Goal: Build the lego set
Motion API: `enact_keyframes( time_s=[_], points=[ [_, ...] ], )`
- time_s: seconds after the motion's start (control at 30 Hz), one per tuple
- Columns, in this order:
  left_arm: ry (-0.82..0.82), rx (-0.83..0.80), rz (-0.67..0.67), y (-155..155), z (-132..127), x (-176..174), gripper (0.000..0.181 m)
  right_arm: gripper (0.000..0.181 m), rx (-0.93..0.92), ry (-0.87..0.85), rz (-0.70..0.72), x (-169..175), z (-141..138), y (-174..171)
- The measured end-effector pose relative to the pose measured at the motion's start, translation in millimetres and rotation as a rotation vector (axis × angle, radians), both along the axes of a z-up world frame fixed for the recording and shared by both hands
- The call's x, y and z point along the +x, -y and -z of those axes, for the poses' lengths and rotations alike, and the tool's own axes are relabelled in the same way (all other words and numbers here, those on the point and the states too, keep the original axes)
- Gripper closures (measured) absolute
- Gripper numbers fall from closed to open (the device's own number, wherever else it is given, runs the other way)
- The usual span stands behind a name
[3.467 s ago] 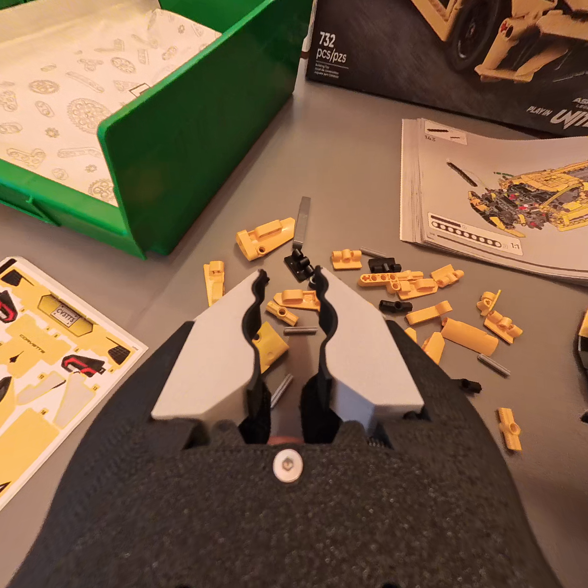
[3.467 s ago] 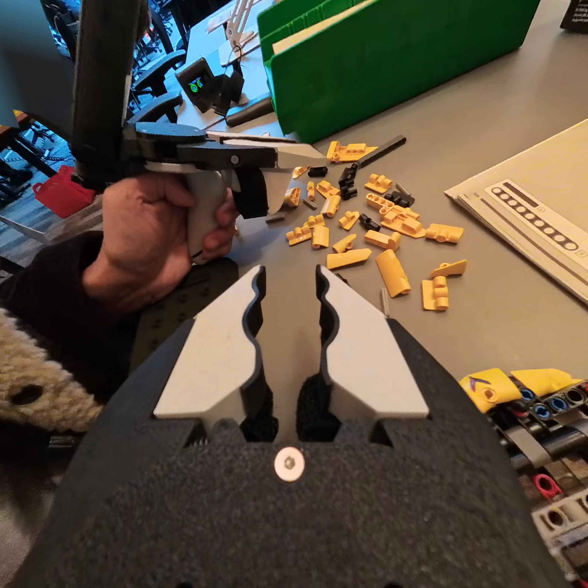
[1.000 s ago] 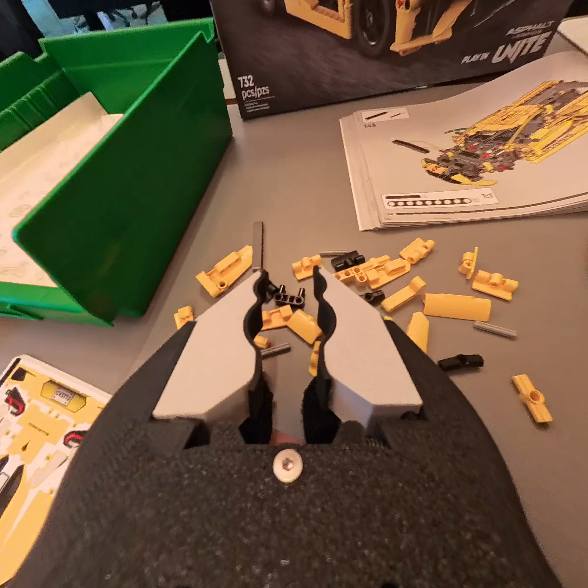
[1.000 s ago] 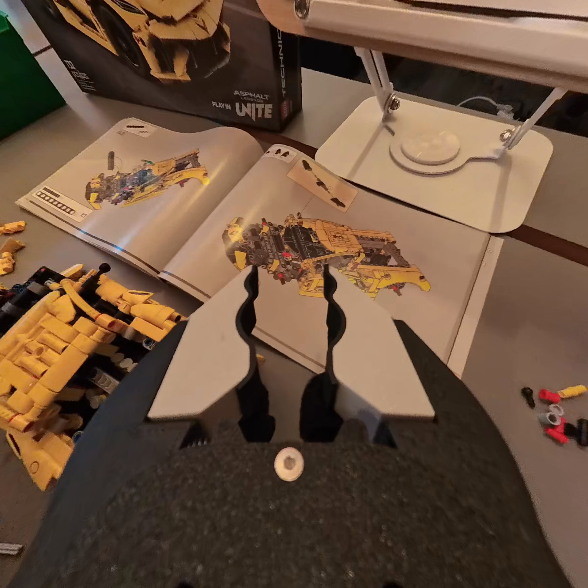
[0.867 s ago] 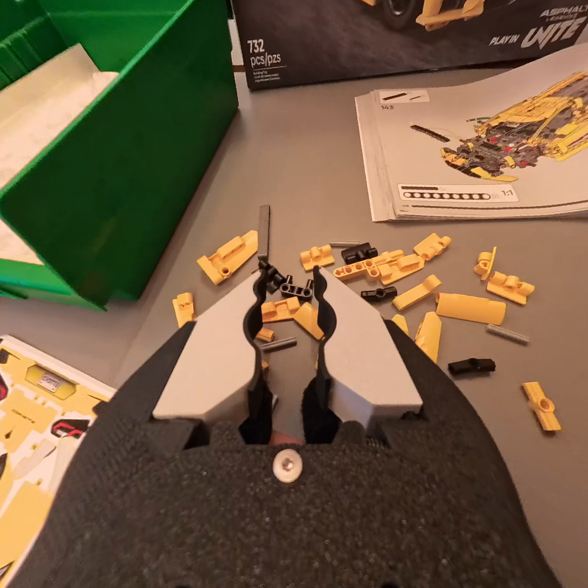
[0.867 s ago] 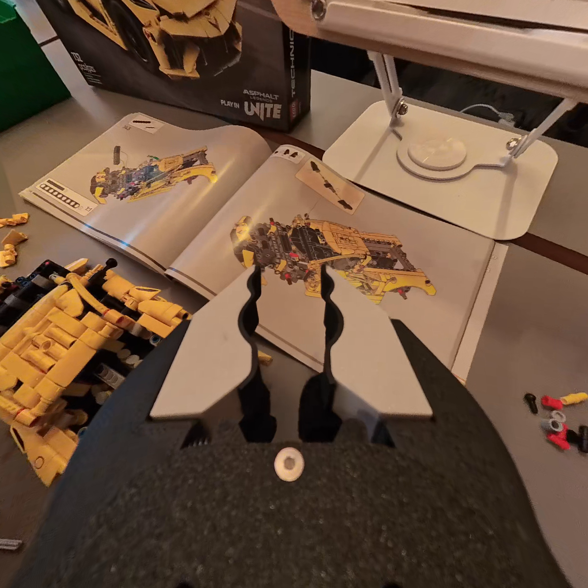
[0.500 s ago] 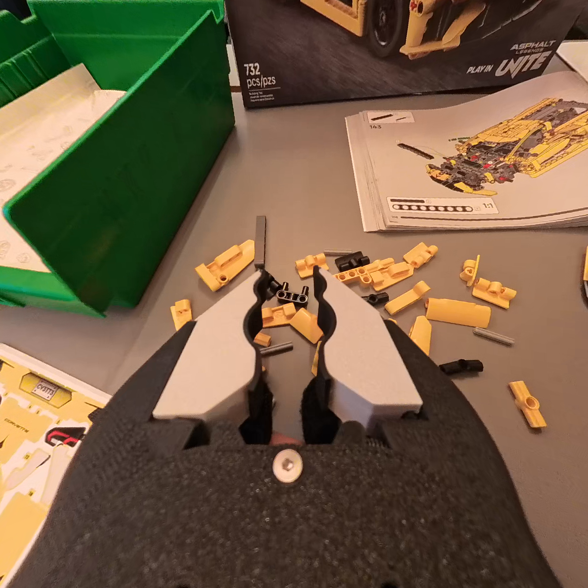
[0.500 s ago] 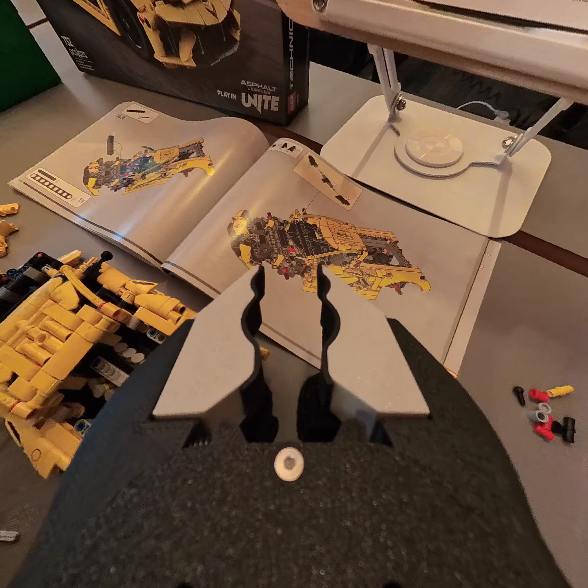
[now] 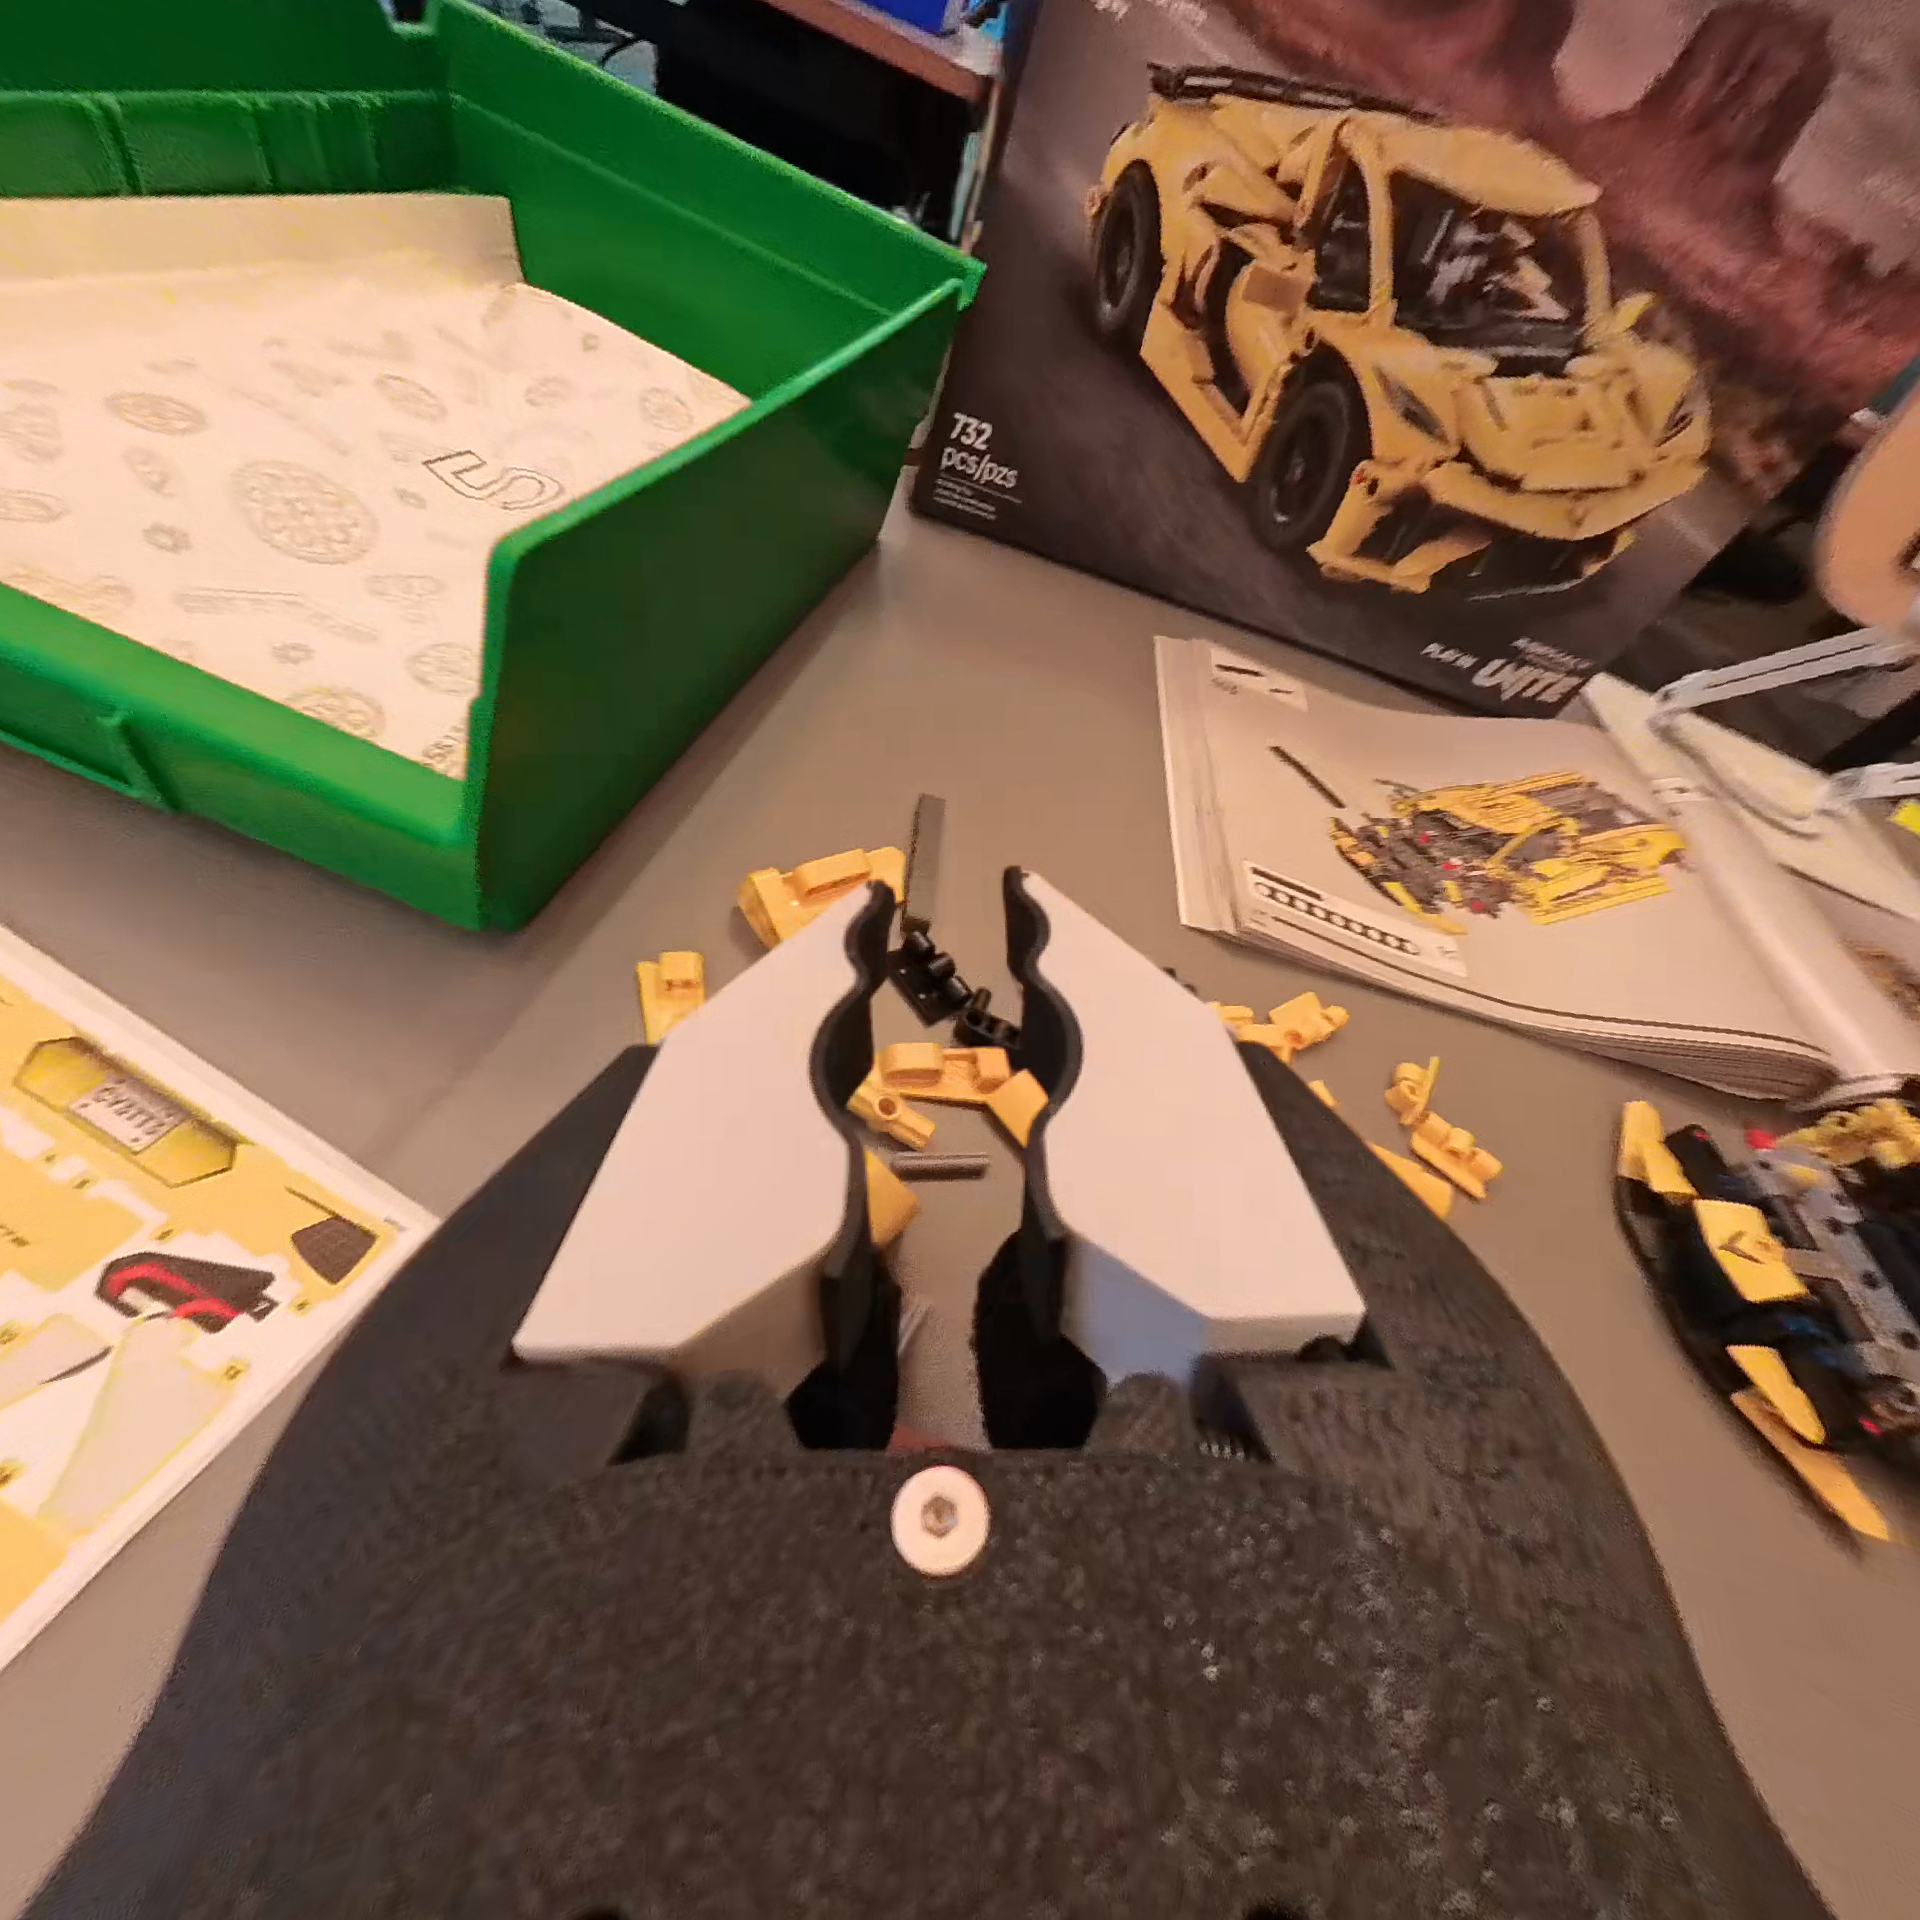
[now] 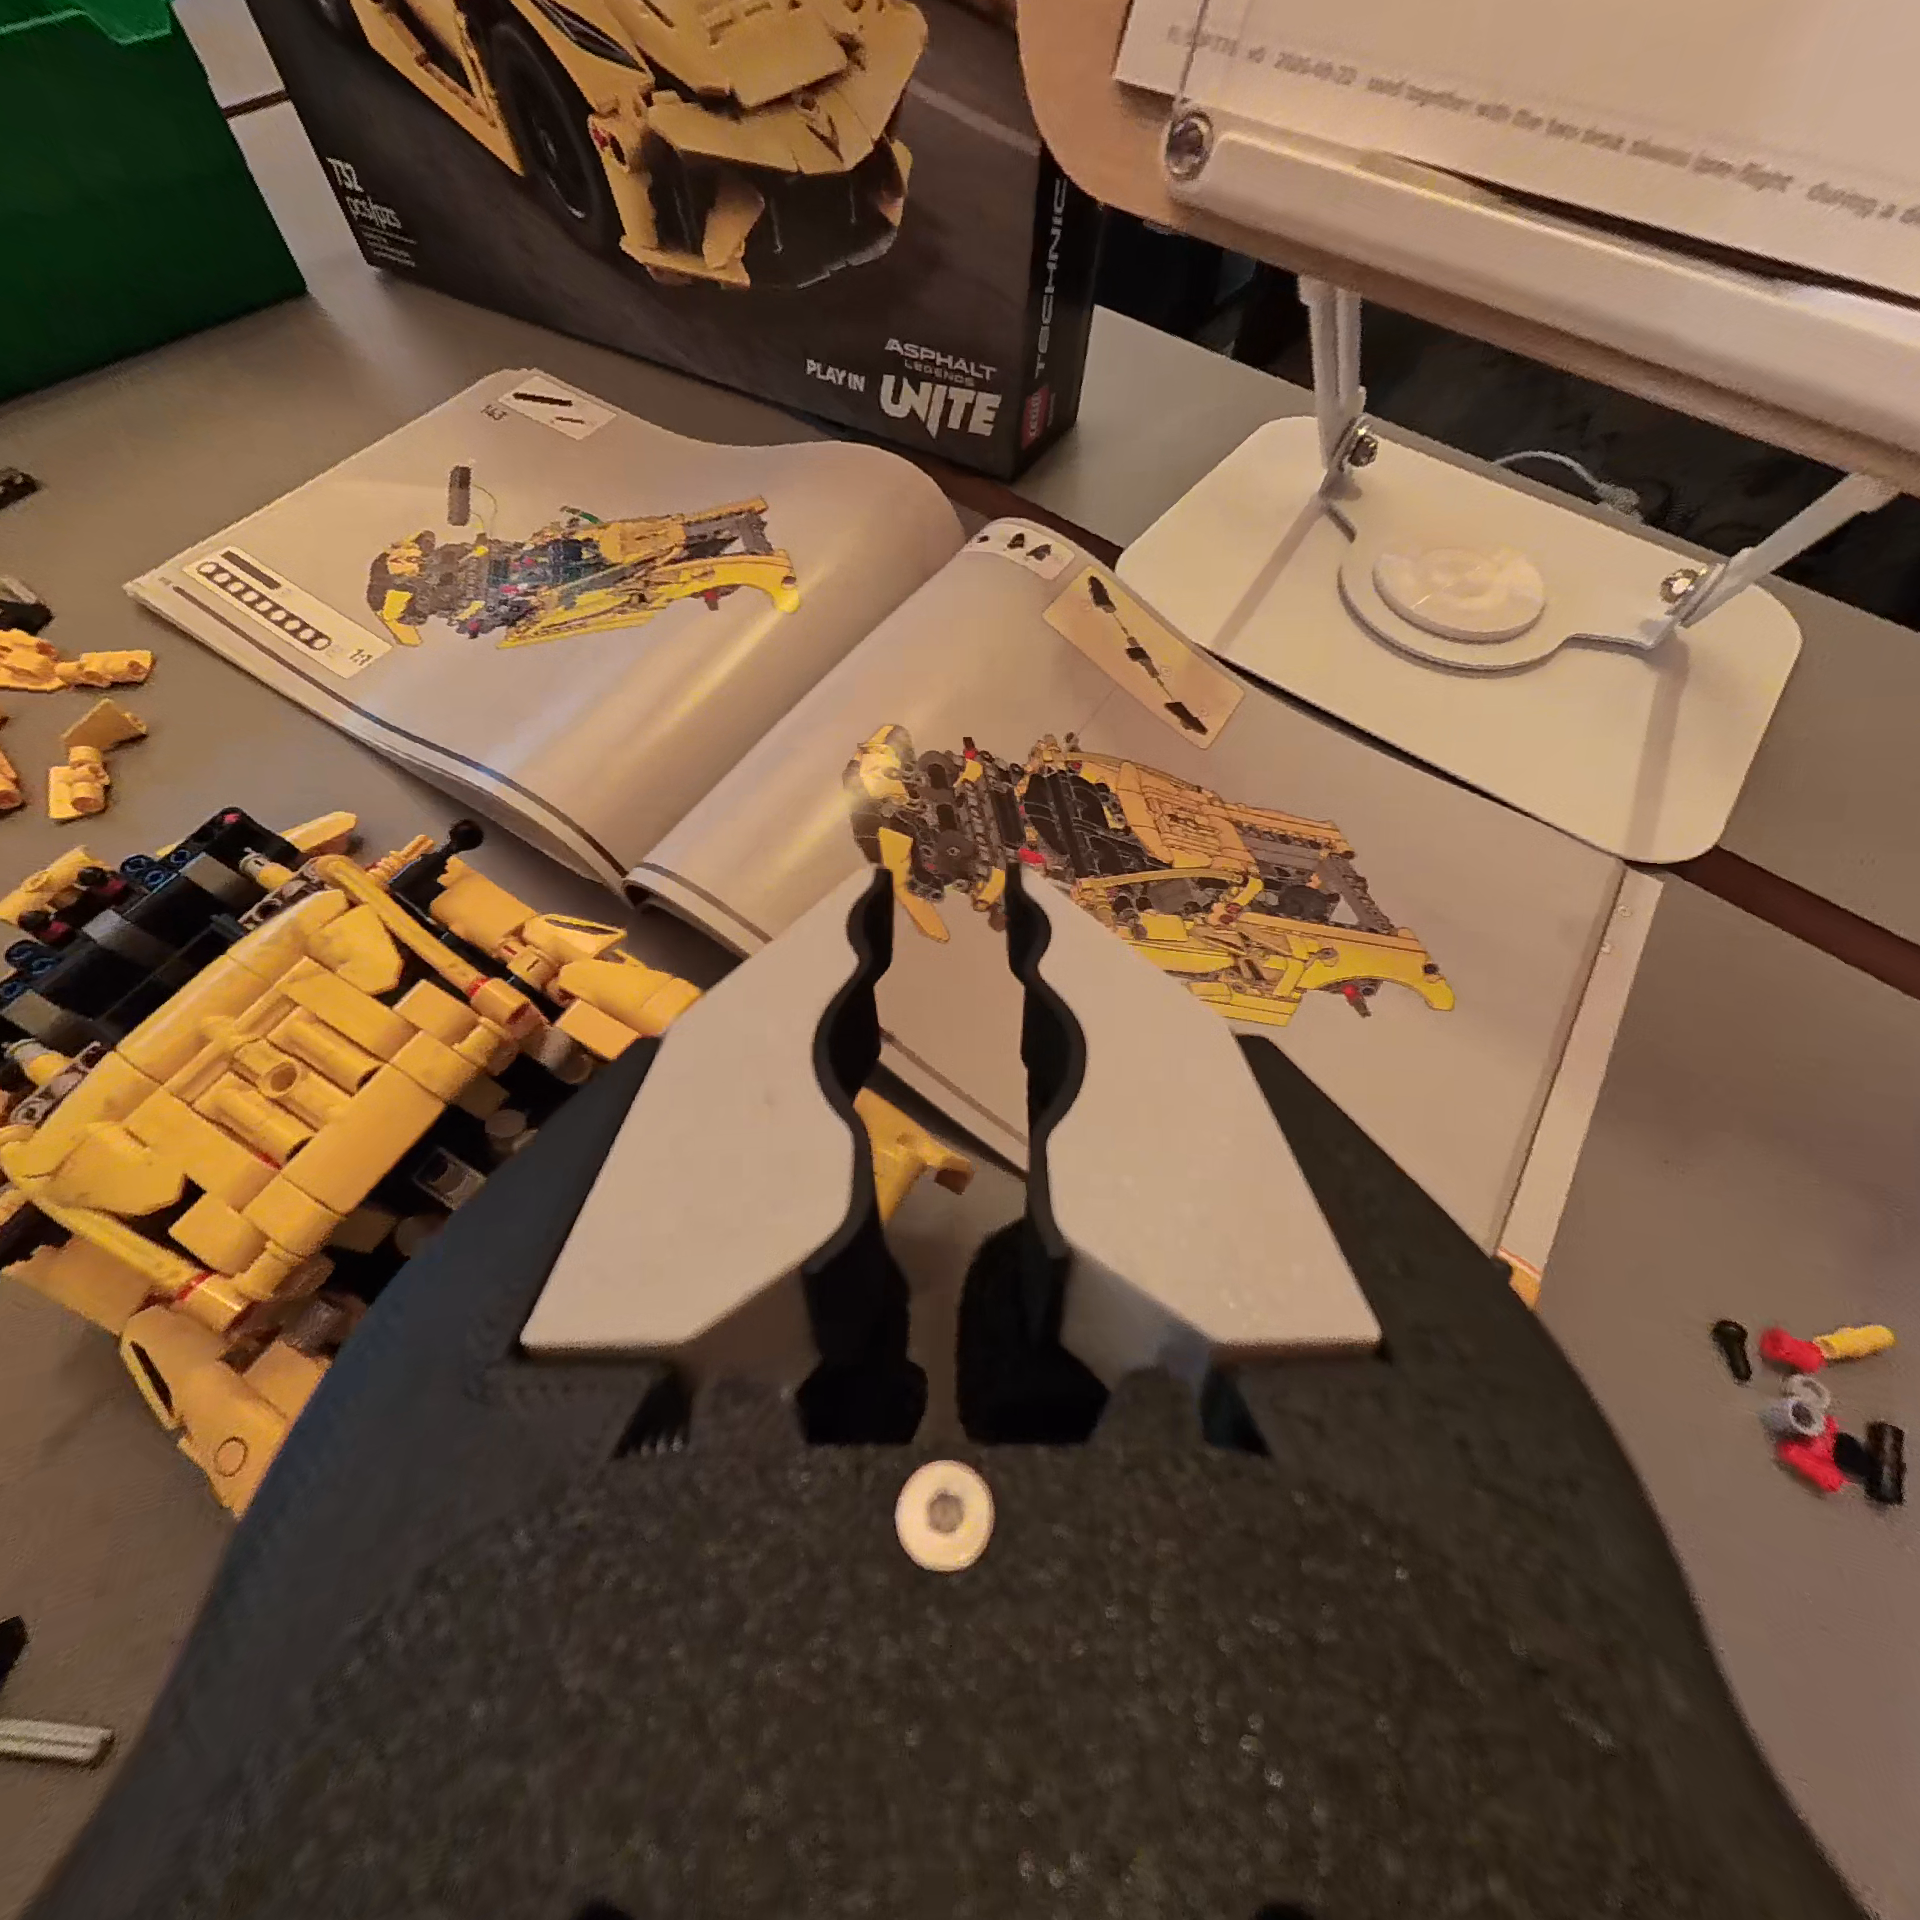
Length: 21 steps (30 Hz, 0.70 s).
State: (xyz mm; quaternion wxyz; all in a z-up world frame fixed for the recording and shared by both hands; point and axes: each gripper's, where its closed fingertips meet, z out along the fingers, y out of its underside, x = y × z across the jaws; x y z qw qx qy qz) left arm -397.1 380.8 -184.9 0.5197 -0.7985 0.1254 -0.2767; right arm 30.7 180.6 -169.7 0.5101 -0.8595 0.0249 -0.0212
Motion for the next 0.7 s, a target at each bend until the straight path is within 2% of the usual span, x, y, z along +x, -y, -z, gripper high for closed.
enact_keyframes(
  time_s=[0.2,0.5,0.7],
  points=[
    [-0.053,-0.003,0.085,8.9,5.5,13.0,0.16,0.162,-0.009,0.039,0.01,0.8,5.2,-1.5],
    [-0.122,0.006,0.111,13.6,10.9,17.7,0.159,0.163,0.009,-0.048,0.004,2.5,5.2,-0.4],
    [-0.165,0.023,0.131,16.2,12.6,21.9,0.159,0.162,0.003,-0.043,0.014,6.4,5.6,1.1]
  ],
)
